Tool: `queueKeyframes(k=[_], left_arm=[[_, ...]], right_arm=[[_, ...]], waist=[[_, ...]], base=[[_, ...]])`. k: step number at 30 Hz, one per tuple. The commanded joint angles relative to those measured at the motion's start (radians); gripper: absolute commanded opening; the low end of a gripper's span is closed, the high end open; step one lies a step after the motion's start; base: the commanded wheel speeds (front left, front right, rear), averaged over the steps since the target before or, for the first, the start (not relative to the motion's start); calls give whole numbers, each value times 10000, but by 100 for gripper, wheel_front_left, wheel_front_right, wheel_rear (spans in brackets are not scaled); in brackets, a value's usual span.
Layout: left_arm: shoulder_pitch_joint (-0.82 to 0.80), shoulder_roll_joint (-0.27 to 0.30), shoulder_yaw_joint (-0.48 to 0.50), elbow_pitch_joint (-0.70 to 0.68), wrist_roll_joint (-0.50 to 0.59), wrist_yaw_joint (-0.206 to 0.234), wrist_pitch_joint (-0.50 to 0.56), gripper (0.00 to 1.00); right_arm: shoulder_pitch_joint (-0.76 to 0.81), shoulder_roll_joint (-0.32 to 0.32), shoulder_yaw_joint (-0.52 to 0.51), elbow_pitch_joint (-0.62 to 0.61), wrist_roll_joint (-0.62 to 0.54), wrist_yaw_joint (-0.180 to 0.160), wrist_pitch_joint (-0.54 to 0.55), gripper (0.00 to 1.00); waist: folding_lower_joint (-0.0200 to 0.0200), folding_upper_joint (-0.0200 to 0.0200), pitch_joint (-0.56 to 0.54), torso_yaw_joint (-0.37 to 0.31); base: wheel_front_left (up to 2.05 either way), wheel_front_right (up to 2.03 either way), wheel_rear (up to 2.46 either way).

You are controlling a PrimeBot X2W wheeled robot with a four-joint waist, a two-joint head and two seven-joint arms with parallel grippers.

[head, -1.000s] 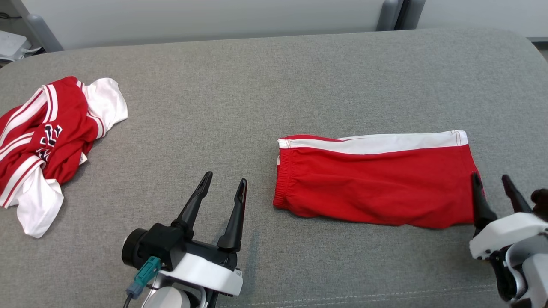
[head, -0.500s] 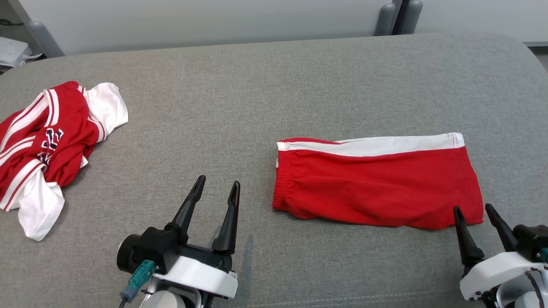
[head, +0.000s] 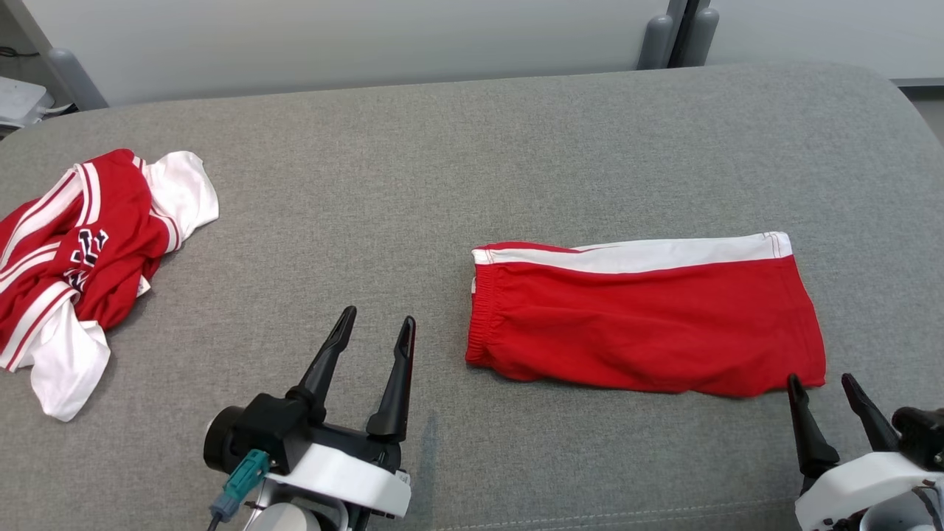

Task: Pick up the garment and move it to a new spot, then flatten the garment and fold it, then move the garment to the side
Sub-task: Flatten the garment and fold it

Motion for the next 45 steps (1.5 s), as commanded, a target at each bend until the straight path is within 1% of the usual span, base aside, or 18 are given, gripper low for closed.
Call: queueKeyframes(k=[1,2,3,8,9,13,15,24,31,32,33,34,36,37,45], left_arm=[[-83,39,268,-202,34,-16,-55,100],[-83,39,268,-202,34,-16,-55,100],[-85,39,253,-195,32,-17,-55,100],[-126,39,176,-182,39,-9,-55,100],[-155,39,156,-167,42,-7,-55,100],[-214,39,134,-164,31,2,-55,100],[-252,39,109,-158,35,6,-55,100],[-391,39,7,-152,48,28,-55,100],[-477,39,13,-154,120,-3,-55,100],[-484,39,17,-146,149,-2,-55,100],[-493,39,18,-138,181,-7,-55,100],[-503,39,13,-132,207,-16,-55,100],[-532,39,2,-134,234,-20,-55,100],[-547,39,2,-149,225,-9,-55,100],[-490,39,11,-183,174,66,-55,100]], right_arm=[[41,-58,61,-244,306,-2,92,100],[41,-58,61,-244,306,-2,92,100],[50,11,8,-220,578,-2,100,100],[-154,301,-574,242,2643,-2,167,100],[-319,339,-790,577,3394,-2,299,100],[-753,333,-1071,1355,4485,-2,498,100],[-1018,337,-1024,1687,4964,-2,615,100],[-1999,146,-472,3111,6414,-2,672,100],[-2652,-179,50,4124,7011,-2,470,100],[-2760,-186,108,4255,7094,-2,420,98],[-2863,-188,158,4374,7190,-2,378,90],[-2952,-206,229,4480,7255,-2,334,48],[-3089,-259,384,4646,7385,-2,266,21],[-3130,-299,487,4690,7422,-2,223,0],[-3192,-691,1061,4676,7593,-2,-229,0]], waist=[[0,0,-7,14],[0,0,-7,14],[0,0,-8,22],[0,0,53,85],[0,0,103,126],[0,0,188,211],[0,0,232,261],[0,0,381,579],[0,0,544,818],[0,0,563,839],[0,0,579,859],[0,0,594,887],[0,0,619,955],[0,0,625,987],[0,0,556,1008]], base=[[0,0,0],[0,0,0],[0,0,0],[0,0,0],[0,0,0],[0,0,0],[0,0,0],[0,0,0],[0,0,0],[0,0,0],[0,0,0],[0,0,0],[0,0,0],[0,0,0],[0,0,0]])
